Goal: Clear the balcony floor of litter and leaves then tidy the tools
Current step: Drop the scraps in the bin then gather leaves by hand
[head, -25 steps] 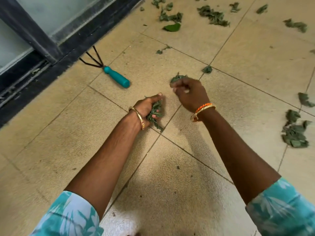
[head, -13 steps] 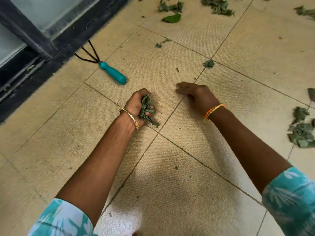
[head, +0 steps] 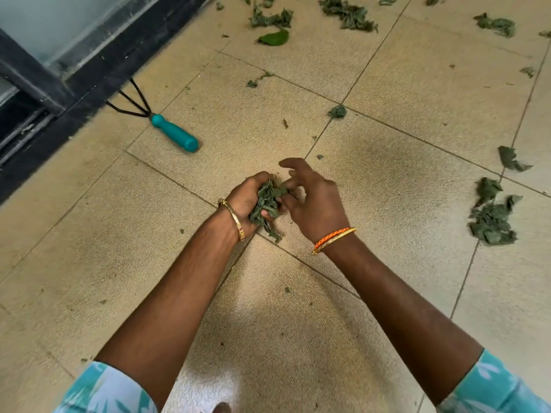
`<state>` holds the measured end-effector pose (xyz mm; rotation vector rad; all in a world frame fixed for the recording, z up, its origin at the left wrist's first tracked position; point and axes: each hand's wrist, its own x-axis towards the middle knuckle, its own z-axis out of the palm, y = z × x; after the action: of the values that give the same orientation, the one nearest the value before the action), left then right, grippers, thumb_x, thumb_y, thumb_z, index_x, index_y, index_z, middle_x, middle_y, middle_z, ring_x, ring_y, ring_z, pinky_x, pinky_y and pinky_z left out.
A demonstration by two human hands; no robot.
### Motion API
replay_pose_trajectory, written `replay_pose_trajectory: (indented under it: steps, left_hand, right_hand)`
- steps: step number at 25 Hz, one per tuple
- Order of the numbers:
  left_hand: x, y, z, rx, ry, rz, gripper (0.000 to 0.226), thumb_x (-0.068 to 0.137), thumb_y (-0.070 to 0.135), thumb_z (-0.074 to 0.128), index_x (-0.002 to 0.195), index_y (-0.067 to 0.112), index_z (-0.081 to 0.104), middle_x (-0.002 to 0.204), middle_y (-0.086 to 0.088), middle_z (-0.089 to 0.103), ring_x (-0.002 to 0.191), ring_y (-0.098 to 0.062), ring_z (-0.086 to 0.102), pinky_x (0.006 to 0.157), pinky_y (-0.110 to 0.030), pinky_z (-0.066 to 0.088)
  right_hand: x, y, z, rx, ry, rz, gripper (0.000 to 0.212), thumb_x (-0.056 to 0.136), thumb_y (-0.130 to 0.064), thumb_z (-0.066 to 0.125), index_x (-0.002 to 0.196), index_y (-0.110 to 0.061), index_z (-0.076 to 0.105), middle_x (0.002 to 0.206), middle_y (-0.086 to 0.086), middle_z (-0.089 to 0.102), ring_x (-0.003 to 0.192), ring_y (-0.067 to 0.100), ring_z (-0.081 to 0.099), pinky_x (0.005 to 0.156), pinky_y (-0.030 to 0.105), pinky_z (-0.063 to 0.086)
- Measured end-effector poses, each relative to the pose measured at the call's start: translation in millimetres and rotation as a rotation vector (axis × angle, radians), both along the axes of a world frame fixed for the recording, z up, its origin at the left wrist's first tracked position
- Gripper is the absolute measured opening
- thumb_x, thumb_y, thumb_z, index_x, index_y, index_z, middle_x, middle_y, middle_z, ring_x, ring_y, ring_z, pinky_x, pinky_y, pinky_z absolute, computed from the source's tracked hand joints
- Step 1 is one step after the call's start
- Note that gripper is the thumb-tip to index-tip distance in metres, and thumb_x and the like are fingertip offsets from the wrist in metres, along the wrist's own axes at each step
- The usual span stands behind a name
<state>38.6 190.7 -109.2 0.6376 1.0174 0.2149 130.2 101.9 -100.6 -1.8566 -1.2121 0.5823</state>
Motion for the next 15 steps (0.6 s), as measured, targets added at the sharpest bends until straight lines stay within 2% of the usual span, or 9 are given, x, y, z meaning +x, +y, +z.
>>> replay_pose_trajectory:
  steps: [1,3,5,7,11,13,15]
  left_hand:
    - [1.6,1.7,-0.7,0.029,0.012,0.005,0.026,0.095,0.021,0.045,0.077,0.009,0.058,0.059,-0.003,0.060,0.037,-0.010,0.051,0.029,-0.012,0.028]
    - [4.2,9.0,-0.3,0.075,0.029,0.013,0.023,0.096,0.019,0.046,0.078,0.010,0.059,0.062,-0.003,0.060,0.038,-0.009,0.047,0.030,-0.011,0.028]
    - [5.9,18.9,2.8,0.067,0.038,0.028,0.024,0.095,0.016,0.044,0.073,0.012,0.052,0.058,-0.002,0.052,0.038,-0.009,0.043,0.030,-0.010,0.025]
    - [5.8,26.2,5.5,0.057,0.059,0.074,0.023,0.094,0.015,0.046,0.071,0.013,0.046,0.059,-0.001,0.044,0.036,-0.008,0.042,0.029,-0.011,0.023]
    - [1.2,32.0,-0.4,0.103,0.107,0.115,0.022,0.091,0.017,0.052,0.070,0.014,0.045,0.057,0.000,0.044,0.035,-0.009,0.041,0.029,-0.013,0.024]
    - [-1.9,34.8,-3.9,0.110,0.111,0.123,0.024,0.091,0.017,0.051,0.067,0.014,0.046,0.053,0.002,0.044,0.035,-0.008,0.040,0.030,-0.013,0.024]
    - [-3.3,36.3,-6.8,0.101,0.098,0.138,0.026,0.090,0.016,0.050,0.065,0.014,0.043,0.050,0.002,0.043,0.035,-0.009,0.039,0.030,-0.013,0.024]
  right_hand:
    - [3.0,0.3,3.3,-0.032,-0.041,0.053,0.047,0.078,-0.001,0.065,0.119,-0.021,0.057,0.094,-0.005,0.063,0.105,0.017,0.058,0.095,0.035,0.045]
    - [18.3,3.2,12.9,-0.073,0.015,0.118,0.040,0.078,-0.010,0.064,0.115,-0.025,0.060,0.109,-0.007,0.059,0.113,0.014,0.050,0.098,0.039,0.038]
    - [49.6,15.9,12.2,-0.051,0.080,0.004,0.035,0.081,-0.013,0.061,0.115,-0.020,0.060,0.127,0.001,0.052,0.120,0.014,0.045,0.100,0.037,0.038]
    - [87.6,38.0,-0.9,-0.075,-0.053,-0.118,0.045,0.081,-0.016,0.064,0.125,-0.012,0.055,0.137,0.012,0.041,0.127,0.024,0.039,0.106,0.040,0.036]
    - [125.2,74.7,-30.3,-0.325,-0.268,-0.053,0.082,0.081,-0.041,0.068,0.145,-0.009,0.028,0.152,0.020,0.014,0.140,0.033,0.017,0.114,0.040,0.022]
    - [120.0,88.1,-37.3,-0.310,-0.317,0.005,0.080,0.084,-0.042,0.063,0.147,-0.010,0.024,0.153,0.020,0.013,0.142,0.032,0.014,0.115,0.039,0.019]
    - [106.2,98.5,-41.3,-0.246,-0.391,0.110,0.067,0.089,-0.034,0.058,0.145,-0.010,0.029,0.151,0.020,0.021,0.140,0.033,0.018,0.115,0.042,0.020]
